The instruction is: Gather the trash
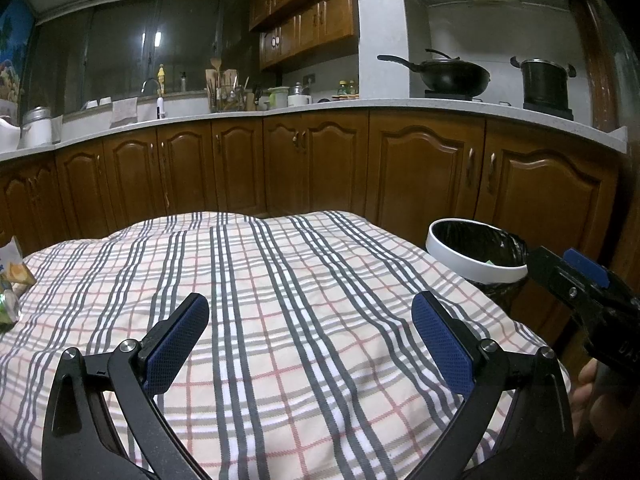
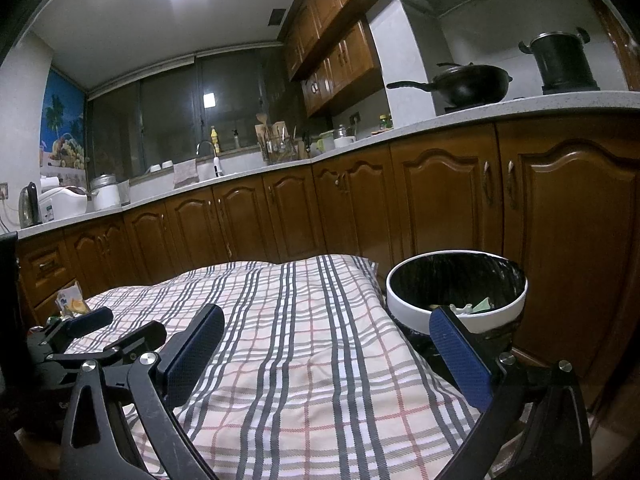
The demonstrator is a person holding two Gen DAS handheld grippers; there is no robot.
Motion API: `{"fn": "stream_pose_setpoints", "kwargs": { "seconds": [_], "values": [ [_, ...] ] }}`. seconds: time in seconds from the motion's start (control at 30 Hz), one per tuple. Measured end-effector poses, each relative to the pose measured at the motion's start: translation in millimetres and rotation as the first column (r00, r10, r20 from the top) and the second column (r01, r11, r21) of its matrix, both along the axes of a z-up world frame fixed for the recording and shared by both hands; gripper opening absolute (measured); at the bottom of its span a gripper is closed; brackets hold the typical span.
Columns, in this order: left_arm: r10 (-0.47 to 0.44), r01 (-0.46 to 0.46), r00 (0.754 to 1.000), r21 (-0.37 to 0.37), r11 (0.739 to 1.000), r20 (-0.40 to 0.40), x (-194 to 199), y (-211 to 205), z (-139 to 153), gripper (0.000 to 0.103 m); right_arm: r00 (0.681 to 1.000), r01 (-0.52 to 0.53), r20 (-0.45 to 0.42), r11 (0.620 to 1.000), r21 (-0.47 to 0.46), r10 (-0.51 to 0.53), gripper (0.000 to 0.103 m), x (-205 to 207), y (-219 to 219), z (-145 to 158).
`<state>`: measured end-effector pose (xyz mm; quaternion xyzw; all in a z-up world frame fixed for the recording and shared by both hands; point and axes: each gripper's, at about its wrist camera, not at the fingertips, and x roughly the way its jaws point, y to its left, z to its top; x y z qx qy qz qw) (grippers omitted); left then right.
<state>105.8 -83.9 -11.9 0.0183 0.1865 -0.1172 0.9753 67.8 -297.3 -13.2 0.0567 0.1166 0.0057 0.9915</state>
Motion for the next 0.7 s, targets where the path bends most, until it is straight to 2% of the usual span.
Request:
{"fn": "stream_pose_setpoints", "kwargs": {
  "seconds": [0.27,0.7],
  "values": [
    [0.002,-0.002,1.0,0.0,1.0,-0.002,1.0,1.2,0.0,0.103,1.0,0.0,-0.001,1.0,0.0,0.0,0.103,0.2,-1.0,0.5],
    [-0.002,0.001,0.999,-0.036,0.999,-0.05,11.5,5.7,4.7,0.103,0.999,-0.014,-0.04,1.0,0.001,0.014,0.103,6.3,8.9,-1.7]
  ]
}}
